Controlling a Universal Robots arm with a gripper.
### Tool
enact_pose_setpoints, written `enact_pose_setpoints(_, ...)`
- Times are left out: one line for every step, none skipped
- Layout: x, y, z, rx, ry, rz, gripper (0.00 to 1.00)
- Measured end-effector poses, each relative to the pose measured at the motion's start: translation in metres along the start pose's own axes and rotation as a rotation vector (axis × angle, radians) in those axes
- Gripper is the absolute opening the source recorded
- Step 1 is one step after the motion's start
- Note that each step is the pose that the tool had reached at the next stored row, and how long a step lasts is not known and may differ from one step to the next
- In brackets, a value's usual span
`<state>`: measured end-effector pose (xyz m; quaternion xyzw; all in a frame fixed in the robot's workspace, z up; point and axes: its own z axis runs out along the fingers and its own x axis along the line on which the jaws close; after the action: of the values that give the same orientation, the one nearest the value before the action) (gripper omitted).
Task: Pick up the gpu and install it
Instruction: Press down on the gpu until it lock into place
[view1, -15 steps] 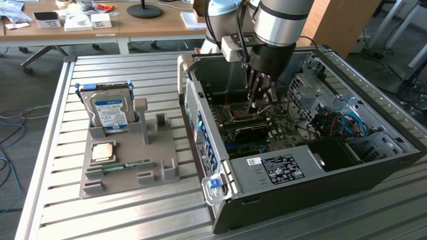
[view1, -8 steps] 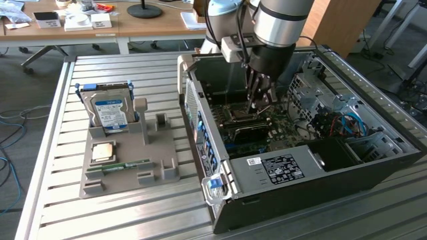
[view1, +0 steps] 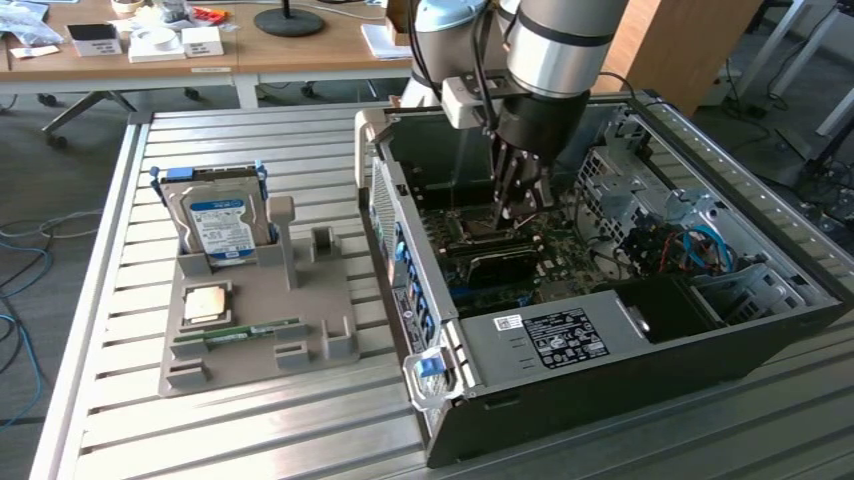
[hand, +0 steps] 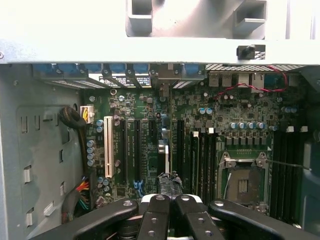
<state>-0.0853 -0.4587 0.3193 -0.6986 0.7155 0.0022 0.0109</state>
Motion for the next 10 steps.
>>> enact_pose_setpoints(0.0000,0.0000,0.0004,0.0000,-0.0001,0.000,0.11)
enact_pose_setpoints(0.0000,0.0000,0.0008,0.0001,-0.0002,0.000,0.11)
enact_pose_setpoints(0.0000,0.0000,0.0012,0.0001,-0.0002,0.000,0.11)
enact_pose_setpoints(0.0000,0.0000,0.0017,0.0001,-0.0002,0.000,0.11)
enact_pose_setpoints(0.0000,0.0000,0.0021,0.0001,-0.0002,0.000,0.11)
enact_pose_setpoints(0.0000,0.0000,0.0026,0.0001,-0.0002,0.000,0.11)
enact_pose_setpoints(0.0001,0.0000,0.0028,0.0000,0.0000,0.000,0.11)
enact_pose_setpoints(0.0001,0.0000,0.0028,0.0000,0.0000,0.000,0.11)
enact_pose_setpoints(0.0001,0.0000,0.0028,0.0000,0.0001,0.000,0.11)
enact_pose_setpoints(0.0001,0.0000,0.0028,-0.0001,0.0000,0.000,0.11)
